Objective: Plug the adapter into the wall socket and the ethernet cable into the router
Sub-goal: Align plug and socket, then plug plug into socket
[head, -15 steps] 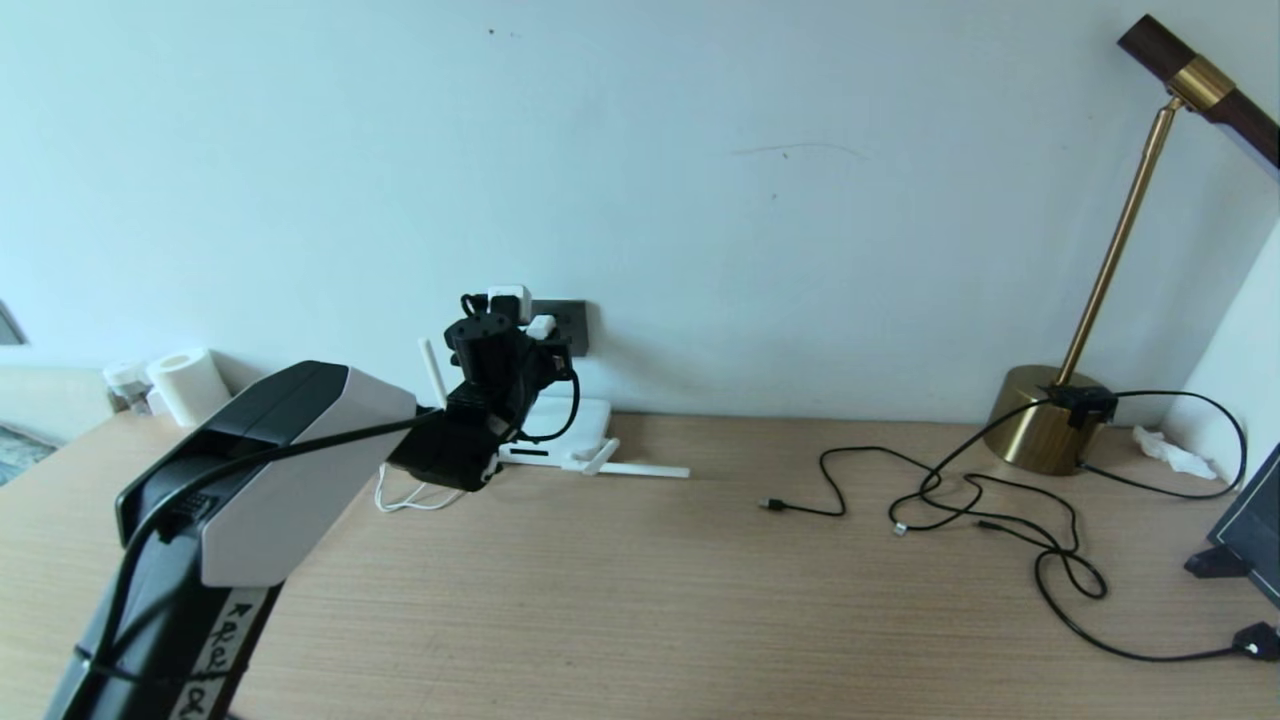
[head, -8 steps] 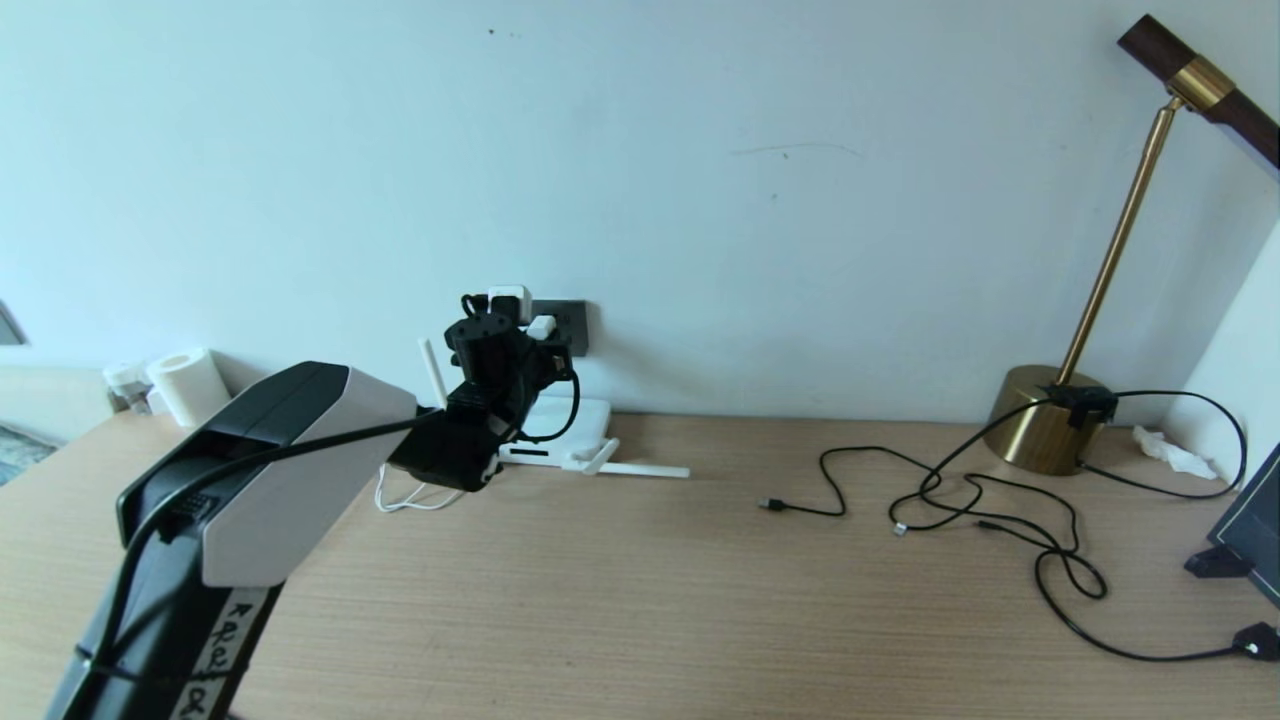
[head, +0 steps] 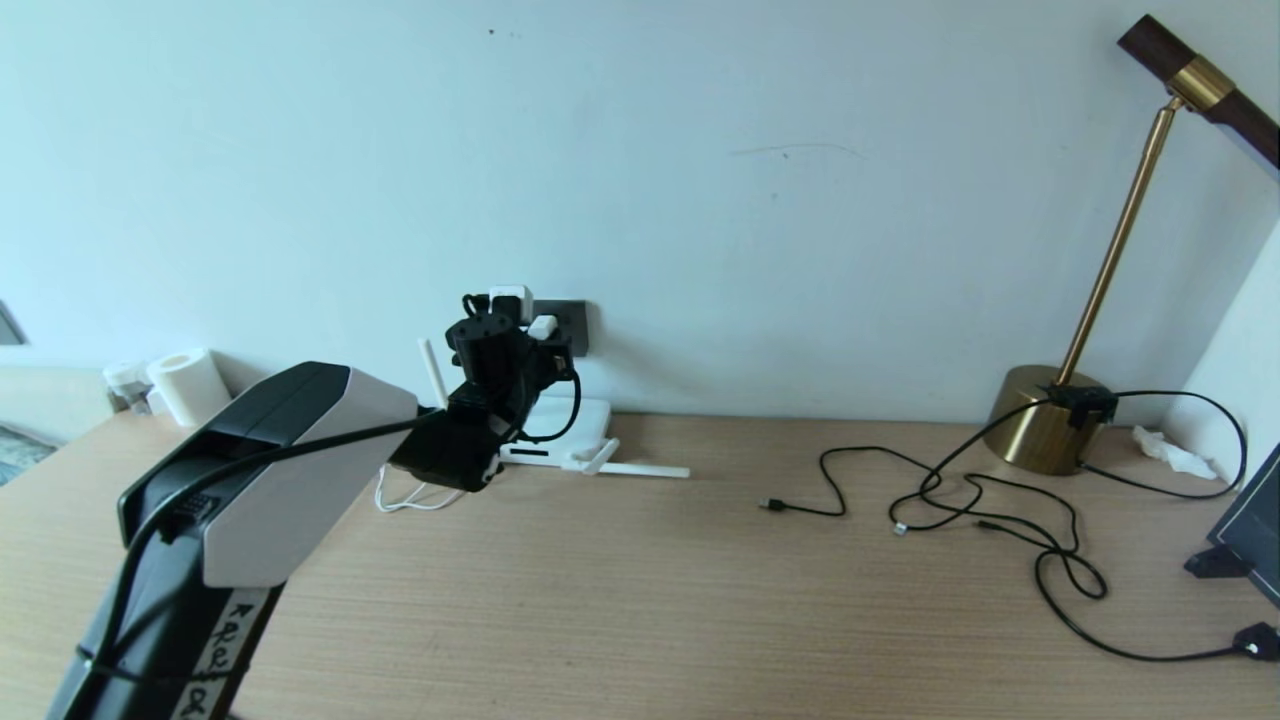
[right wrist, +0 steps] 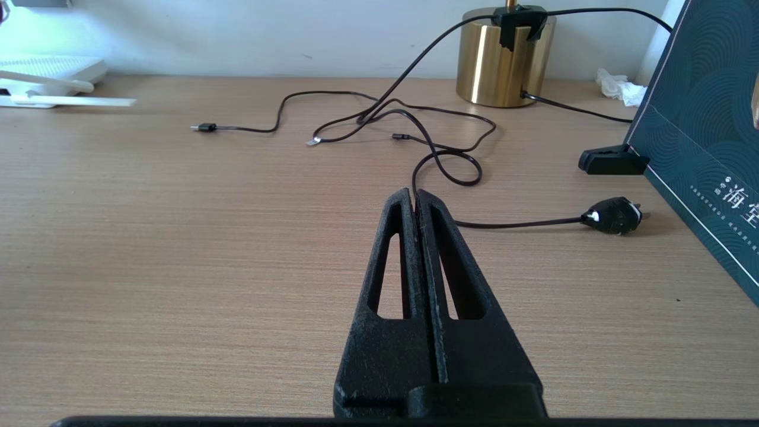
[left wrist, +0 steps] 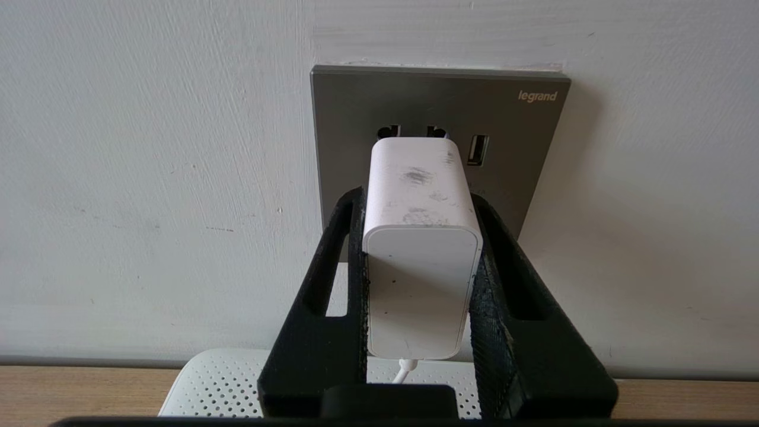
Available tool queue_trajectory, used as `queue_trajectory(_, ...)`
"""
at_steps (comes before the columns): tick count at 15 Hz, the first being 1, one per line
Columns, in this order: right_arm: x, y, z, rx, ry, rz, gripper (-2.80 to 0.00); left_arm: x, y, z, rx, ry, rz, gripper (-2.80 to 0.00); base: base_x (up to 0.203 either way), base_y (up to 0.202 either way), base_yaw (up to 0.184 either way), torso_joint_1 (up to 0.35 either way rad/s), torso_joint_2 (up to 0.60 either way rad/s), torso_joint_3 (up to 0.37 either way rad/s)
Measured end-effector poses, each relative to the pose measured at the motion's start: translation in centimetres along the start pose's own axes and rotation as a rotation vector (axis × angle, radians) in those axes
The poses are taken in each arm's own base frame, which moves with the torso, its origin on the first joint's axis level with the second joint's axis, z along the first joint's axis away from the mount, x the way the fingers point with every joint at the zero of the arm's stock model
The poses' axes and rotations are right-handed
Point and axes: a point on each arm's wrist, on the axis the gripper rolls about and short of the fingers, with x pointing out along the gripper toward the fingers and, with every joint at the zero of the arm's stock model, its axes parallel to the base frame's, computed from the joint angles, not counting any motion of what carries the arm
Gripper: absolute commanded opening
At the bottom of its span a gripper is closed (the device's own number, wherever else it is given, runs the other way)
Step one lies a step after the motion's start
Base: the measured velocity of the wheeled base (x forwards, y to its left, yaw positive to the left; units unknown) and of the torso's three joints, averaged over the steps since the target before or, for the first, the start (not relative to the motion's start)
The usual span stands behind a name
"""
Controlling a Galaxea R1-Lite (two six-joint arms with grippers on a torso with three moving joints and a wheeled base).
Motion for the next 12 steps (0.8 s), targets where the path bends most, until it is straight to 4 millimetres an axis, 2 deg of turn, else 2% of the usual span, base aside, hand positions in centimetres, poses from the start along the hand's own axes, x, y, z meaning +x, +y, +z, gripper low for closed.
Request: queue_trajectory(12, 0.00, 0.00, 0.00, 0.000, 0.000, 0.000, -2.80, 0.25, -0.01, -0.02, -0.001, -0.004, 0.001, -2.80, 0.000, 0.000, 0.000, 0.000, 0.00, 0.000)
